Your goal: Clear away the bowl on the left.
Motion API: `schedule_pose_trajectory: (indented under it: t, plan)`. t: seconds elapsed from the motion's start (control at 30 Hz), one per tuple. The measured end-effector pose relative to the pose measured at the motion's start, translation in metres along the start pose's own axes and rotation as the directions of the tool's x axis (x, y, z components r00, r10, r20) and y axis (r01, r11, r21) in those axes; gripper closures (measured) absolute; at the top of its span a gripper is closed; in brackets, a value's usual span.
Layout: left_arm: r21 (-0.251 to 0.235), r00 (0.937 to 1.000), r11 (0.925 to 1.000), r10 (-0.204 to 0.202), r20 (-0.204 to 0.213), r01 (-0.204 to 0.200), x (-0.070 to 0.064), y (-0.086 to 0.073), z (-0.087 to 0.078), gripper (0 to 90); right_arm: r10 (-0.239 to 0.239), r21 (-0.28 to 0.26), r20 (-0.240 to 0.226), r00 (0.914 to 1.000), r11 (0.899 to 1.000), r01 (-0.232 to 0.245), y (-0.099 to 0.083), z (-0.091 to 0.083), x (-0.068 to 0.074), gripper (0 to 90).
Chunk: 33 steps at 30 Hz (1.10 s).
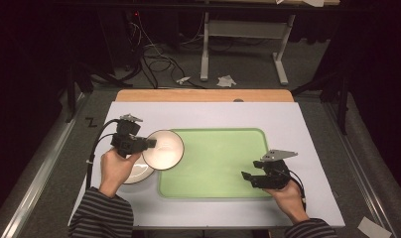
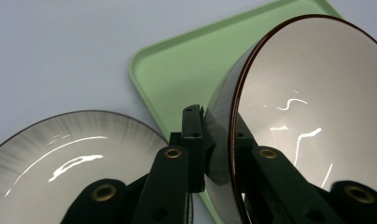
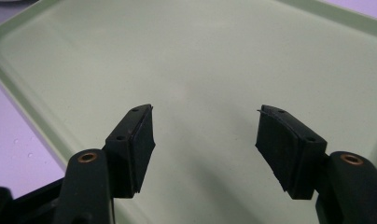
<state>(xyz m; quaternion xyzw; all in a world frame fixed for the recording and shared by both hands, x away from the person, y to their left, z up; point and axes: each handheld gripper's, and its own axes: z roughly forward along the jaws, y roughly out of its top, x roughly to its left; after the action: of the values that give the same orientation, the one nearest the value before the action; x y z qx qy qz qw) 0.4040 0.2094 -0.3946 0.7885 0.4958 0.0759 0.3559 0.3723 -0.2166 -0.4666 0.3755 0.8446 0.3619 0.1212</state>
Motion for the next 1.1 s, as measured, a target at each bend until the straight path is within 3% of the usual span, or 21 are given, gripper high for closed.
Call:
schedule_pose_trajectory:
  t: [0.2,0.53,0.83,0.93,1.1]
  plan:
    - [0.007,0.9984,0.9995,0.03,0.048,-0.031,-0.014,0.01,0.007,82.4,0.004,-0.008,-0.003,1.0,1.0,-0.004,0.0,-0.001,-0.001,38.3]
    - [0.038,0.9918,0.994,0.1,0.08,-0.103,-0.042,0.026,0.025,82.4,0.002,-0.01,-0.005,1.0,1.0,-0.002,0.0,-0.002,-0.001,38.4]
    - [0.054,0.9872,0.9929,0.099,0.125,-0.106,-0.05,0.037,0.042,82.1,0.001,-0.018,-0.014,0.9999,1.0,-0.001,0.0,-0.003,0.0,38.6]
    - [0.06,0.9836,0.9937,0.084,0.16,-0.095,-0.051,0.045,0.051,82.2,0.0,-0.022,-0.013,0.9999,1.0,-0.001,0.0,-0.003,-0.001,38.7]
    - [0.074,0.9855,0.9927,0.083,0.148,-0.095,-0.055,0.053,0.063,82.3,0.018,-0.044,0.0,0.9998,0.999,-0.018,0.001,-0.006,-0.002,39.1]
